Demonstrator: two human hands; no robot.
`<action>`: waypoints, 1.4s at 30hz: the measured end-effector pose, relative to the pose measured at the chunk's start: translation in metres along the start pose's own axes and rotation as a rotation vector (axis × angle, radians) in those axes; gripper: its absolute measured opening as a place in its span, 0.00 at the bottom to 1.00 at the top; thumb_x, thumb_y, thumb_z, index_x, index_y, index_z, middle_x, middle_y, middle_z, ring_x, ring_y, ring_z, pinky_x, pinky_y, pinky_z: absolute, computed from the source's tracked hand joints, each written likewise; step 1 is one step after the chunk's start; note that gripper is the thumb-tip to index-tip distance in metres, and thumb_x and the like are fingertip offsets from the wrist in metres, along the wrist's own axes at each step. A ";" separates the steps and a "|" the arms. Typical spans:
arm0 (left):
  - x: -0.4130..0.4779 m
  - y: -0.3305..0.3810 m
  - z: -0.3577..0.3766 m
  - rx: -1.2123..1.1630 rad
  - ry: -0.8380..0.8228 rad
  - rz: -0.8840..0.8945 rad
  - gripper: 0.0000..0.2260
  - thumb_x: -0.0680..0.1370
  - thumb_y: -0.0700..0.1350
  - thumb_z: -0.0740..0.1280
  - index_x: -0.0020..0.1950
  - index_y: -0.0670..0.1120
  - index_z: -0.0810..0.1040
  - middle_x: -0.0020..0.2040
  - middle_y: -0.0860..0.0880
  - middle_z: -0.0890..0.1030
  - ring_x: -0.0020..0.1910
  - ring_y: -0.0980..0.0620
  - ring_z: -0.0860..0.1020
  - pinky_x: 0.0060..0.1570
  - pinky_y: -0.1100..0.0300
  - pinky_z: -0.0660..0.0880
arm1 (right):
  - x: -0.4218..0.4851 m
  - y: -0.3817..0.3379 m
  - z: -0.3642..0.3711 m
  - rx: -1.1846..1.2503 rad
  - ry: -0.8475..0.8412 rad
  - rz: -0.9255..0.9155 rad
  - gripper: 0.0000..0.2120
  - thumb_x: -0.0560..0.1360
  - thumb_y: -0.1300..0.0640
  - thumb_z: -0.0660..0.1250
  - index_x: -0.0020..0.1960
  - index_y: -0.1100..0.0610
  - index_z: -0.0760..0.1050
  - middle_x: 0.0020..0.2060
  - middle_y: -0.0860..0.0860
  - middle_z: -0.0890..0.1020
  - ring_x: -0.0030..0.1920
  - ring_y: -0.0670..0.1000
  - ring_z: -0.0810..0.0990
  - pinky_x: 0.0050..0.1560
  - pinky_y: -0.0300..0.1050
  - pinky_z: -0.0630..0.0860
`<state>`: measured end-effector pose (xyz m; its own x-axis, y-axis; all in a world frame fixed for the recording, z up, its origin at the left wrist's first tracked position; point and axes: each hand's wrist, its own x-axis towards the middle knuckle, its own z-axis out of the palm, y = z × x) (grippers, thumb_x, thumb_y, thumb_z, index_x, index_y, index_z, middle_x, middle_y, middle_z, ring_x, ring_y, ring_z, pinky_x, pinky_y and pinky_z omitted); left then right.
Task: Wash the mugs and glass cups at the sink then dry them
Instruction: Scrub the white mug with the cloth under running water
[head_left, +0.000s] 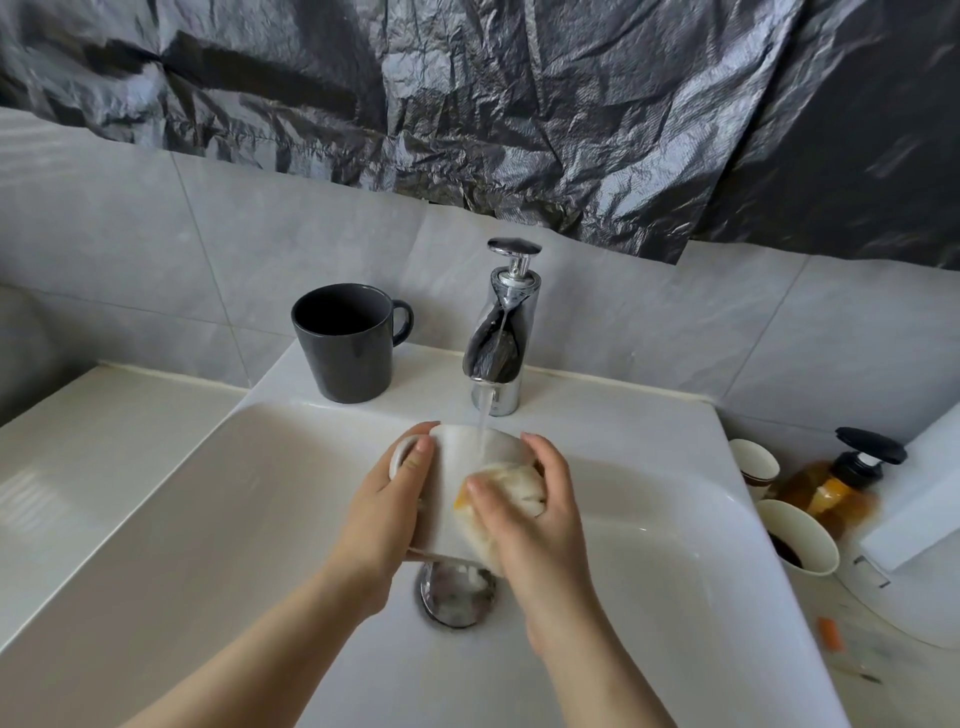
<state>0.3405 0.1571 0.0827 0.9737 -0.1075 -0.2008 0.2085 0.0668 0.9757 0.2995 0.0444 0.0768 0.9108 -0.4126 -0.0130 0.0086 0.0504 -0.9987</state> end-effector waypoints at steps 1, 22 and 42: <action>0.000 -0.002 0.000 0.009 -0.004 0.004 0.10 0.81 0.54 0.58 0.53 0.63 0.78 0.52 0.53 0.83 0.49 0.51 0.80 0.47 0.50 0.80 | 0.004 -0.001 -0.001 -0.027 0.118 0.001 0.12 0.71 0.50 0.70 0.53 0.42 0.73 0.52 0.41 0.78 0.53 0.47 0.78 0.56 0.45 0.75; -0.004 -0.006 -0.007 -0.211 -0.102 -0.205 0.22 0.73 0.60 0.65 0.60 0.48 0.77 0.52 0.42 0.83 0.46 0.45 0.81 0.37 0.55 0.78 | -0.001 -0.006 0.000 -0.035 0.130 0.006 0.06 0.71 0.48 0.70 0.42 0.47 0.74 0.46 0.48 0.80 0.47 0.49 0.79 0.48 0.41 0.74; 0.006 0.021 -0.014 -0.301 -0.113 -0.260 0.43 0.58 0.53 0.79 0.71 0.58 0.66 0.60 0.43 0.79 0.49 0.39 0.82 0.43 0.38 0.79 | 0.005 -0.019 0.015 0.008 -0.081 -0.053 0.23 0.60 0.43 0.74 0.52 0.36 0.70 0.57 0.47 0.77 0.58 0.50 0.78 0.58 0.49 0.77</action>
<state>0.3518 0.1722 0.1007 0.8722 -0.2658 -0.4105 0.4804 0.3085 0.8210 0.3099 0.0554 0.0961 0.9393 -0.3403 0.0444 0.0608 0.0377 -0.9974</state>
